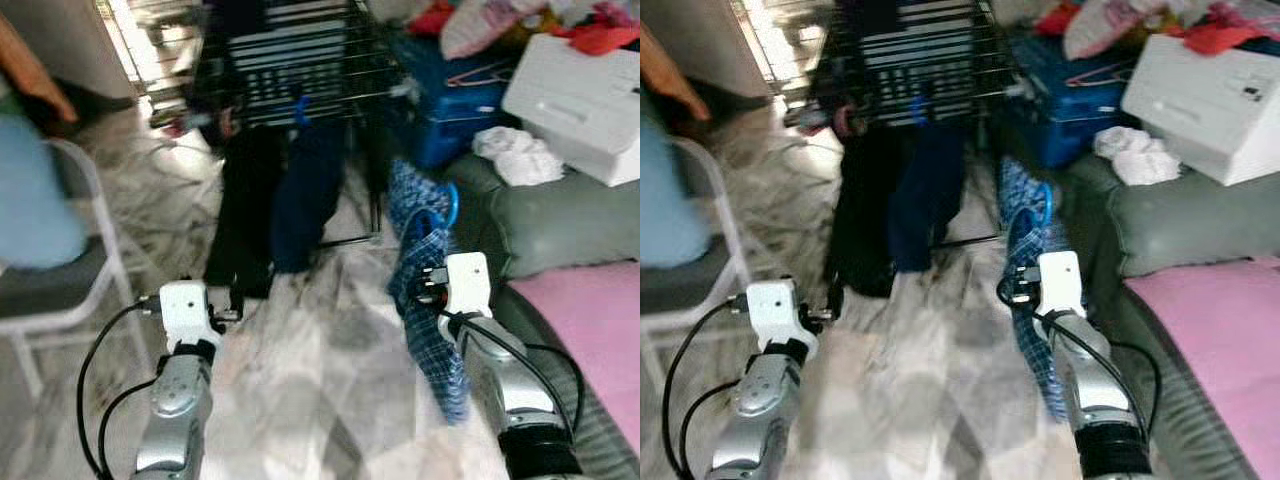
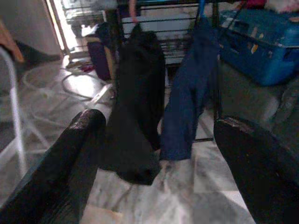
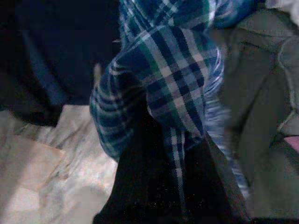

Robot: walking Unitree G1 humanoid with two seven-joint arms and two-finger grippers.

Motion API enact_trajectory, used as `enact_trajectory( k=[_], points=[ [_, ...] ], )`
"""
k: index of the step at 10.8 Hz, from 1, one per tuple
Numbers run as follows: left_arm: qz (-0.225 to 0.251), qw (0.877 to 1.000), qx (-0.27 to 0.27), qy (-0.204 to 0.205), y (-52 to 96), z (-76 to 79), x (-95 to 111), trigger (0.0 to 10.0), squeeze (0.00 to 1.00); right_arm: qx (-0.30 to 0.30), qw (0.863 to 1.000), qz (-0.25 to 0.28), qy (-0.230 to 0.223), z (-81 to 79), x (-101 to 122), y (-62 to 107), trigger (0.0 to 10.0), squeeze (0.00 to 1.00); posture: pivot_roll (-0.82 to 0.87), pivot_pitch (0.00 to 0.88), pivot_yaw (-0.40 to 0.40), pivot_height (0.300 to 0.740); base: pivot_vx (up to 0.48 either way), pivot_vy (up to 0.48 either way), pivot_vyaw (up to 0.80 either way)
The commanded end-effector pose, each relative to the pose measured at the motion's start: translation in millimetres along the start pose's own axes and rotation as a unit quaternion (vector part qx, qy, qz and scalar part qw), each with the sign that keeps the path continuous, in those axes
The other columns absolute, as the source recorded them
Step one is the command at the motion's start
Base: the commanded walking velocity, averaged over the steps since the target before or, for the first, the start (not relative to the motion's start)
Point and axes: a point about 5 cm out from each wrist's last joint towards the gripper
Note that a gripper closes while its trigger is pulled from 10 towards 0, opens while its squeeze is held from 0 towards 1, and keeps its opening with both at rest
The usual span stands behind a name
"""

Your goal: Hang hanger

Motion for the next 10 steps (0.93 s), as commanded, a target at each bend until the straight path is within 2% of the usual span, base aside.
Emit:
enact_trajectory(
  k=[1,3,5,10],
  points=[
    [-0.001,1.0,-0.007,0.0,-0.1,2.4,0.5,10.0,0.0,-0.01,1.0,0.013,0.003,4.6,7.6,-1.4,10.0,0.0,-0.11,0.0,0.102,0.74,0.45,0.0,0.0],
    [-0.001,1.0,-0.005,0.001,0.1,1.6,0.5,10.0,0.0,0.001,1.0,0.014,0.004,2.5,8.1,-1.8,10.0,0.0,-0.11,0.0,0.102,0.74,0.448,0.0,0.0],
    [-0.002,1.0,-0.002,0.002,0.4,1.4,0.3,10.0,0.0,0.012,1.0,0.018,0.001,-1.1,9.6,-1.7,10.0,0.0,-0.11,0.0,0.101,0.74,0.45,0.0,0.59],
    [-0.003,1.0,-0.005,0.002,0.0,1.1,0.3,10.0,0.0,-0.01,1.0,0.015,-0.01,3.8,9.7,-4.3,10.0,0.0,-0.1,0.0,0.101,0.74,0.449,0.0,0.0]
  ],
)
Point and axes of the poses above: a point about 5 cm out from each wrist's last joint towards the gripper, its own y axis pointing back from the gripper into the wrist, its own x axis along the axis of the wrist's last joint, z = x × y, and after that the axes turned 1 degree about y, right-handed
